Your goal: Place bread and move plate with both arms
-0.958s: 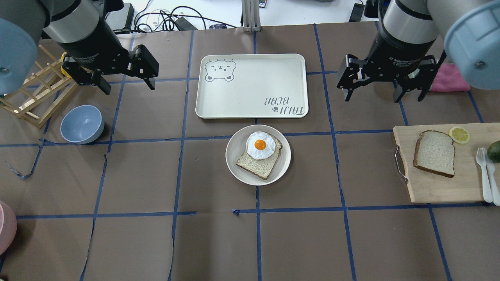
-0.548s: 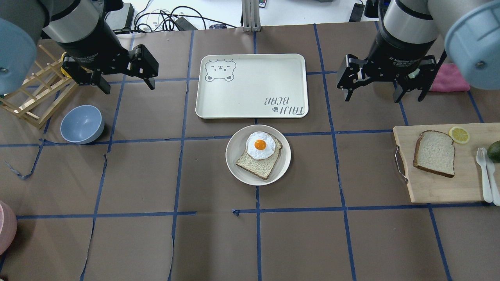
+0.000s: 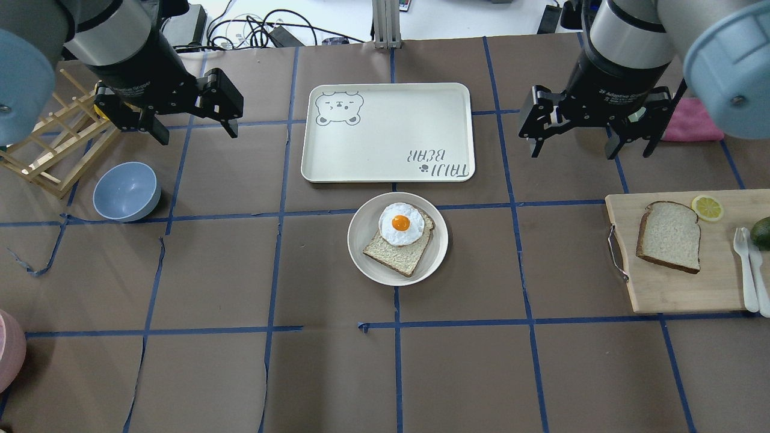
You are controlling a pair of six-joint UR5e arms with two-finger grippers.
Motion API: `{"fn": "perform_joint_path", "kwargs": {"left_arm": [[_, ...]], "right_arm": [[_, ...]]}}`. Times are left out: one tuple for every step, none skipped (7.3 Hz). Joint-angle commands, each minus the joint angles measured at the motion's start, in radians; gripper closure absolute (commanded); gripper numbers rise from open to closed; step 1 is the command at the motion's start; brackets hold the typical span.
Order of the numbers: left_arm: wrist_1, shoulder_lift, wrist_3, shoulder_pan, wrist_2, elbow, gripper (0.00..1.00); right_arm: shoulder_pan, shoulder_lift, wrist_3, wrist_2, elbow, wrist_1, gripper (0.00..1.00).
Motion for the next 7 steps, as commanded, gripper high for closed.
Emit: {"fn": "perform_joint_path", "kwargs": {"left_arm": [[0.000, 0.000, 0.000, 0.000, 0.000, 0.000, 0.00], [0.000, 0.000, -0.002, 0.000, 0.000, 0.000, 0.00], [0.000, 0.000, 0.000, 0.000, 0.000, 0.000, 0.00], [0.000, 0.000, 0.000, 0.000, -0.002, 0.000, 0.00], [0.000, 0.000, -0.002, 0.000, -0.002, 0.000, 0.00], [0.000, 0.000, 0.000, 0.000, -0.002, 0.000, 0.00], [0.000, 0.000, -0.002, 0.000, -0.002, 0.000, 0.00]], "right_arm": [[0.000, 0.000, 0.001, -0.005, 0.002, 0.001, 0.00], [0.000, 0.000, 0.000, 0.000, 0.000, 0.000, 0.00], [0.000, 0.000, 0.001, -0.003, 0.002, 0.001, 0.00], [0.000, 0.000, 0.001, -0.008, 0.002, 0.002, 0.00], [0.000, 0.000, 0.001, -0.009, 0.002, 0.002, 0.00], [0.000, 0.000, 0.000, -0.009, 0.003, 0.002, 0.00], [0.000, 0.000, 0.000, -0.011, 0.003, 0.002, 0.00]]}}
